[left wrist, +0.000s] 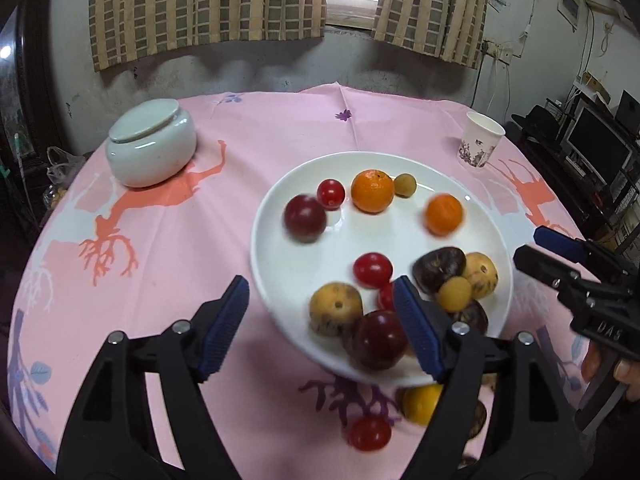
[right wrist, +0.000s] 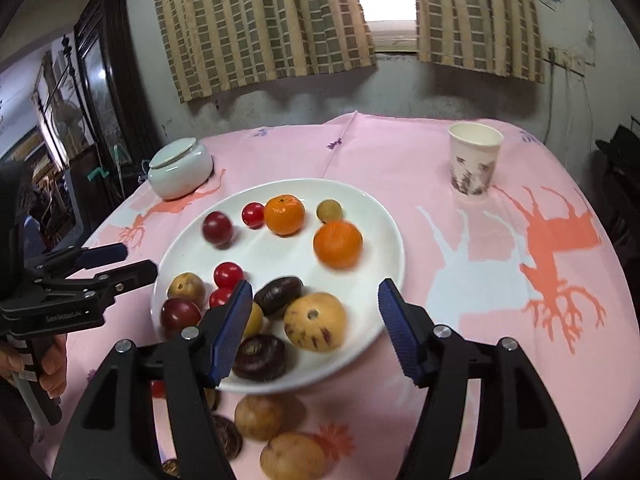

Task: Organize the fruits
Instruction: 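Carry both fruits onto the white plate and open both tools, then move both open tools back over the remaining fruits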

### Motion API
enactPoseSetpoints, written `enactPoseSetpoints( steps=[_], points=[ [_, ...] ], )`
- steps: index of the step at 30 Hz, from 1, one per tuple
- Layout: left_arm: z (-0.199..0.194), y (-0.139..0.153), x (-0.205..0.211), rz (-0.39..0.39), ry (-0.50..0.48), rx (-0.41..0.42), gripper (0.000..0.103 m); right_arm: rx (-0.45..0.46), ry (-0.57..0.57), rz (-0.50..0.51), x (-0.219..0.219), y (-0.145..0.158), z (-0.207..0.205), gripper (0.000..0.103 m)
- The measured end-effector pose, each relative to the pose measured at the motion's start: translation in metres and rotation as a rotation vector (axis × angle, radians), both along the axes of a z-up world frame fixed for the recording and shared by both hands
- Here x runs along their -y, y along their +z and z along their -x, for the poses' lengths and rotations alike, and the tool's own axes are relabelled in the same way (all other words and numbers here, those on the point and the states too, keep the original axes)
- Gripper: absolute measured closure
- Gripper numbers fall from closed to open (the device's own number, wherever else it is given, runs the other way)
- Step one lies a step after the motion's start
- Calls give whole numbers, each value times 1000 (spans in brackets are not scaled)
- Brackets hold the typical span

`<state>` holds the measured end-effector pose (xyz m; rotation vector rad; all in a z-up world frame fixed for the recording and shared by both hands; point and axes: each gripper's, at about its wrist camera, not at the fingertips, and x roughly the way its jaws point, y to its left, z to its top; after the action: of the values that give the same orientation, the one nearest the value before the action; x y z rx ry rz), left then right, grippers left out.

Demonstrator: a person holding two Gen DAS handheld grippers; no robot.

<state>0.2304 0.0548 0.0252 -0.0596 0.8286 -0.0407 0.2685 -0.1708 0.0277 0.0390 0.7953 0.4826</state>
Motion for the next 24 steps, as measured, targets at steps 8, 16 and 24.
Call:
enactPoseSetpoints(
  steps=[8, 16, 24],
  points=[
    [69, -5, 22, -95, -110, 21, 15, -88, -28, 4, 26, -15, 63, 36],
    [91, -43, 41, -165, -200, -65, 15, -44, 19, 13, 26, -21, 113, 36],
    [78, -67, 28, -123, -144, -117, 38, -5, 40, -27, 34, -21, 119, 36]
  ],
)
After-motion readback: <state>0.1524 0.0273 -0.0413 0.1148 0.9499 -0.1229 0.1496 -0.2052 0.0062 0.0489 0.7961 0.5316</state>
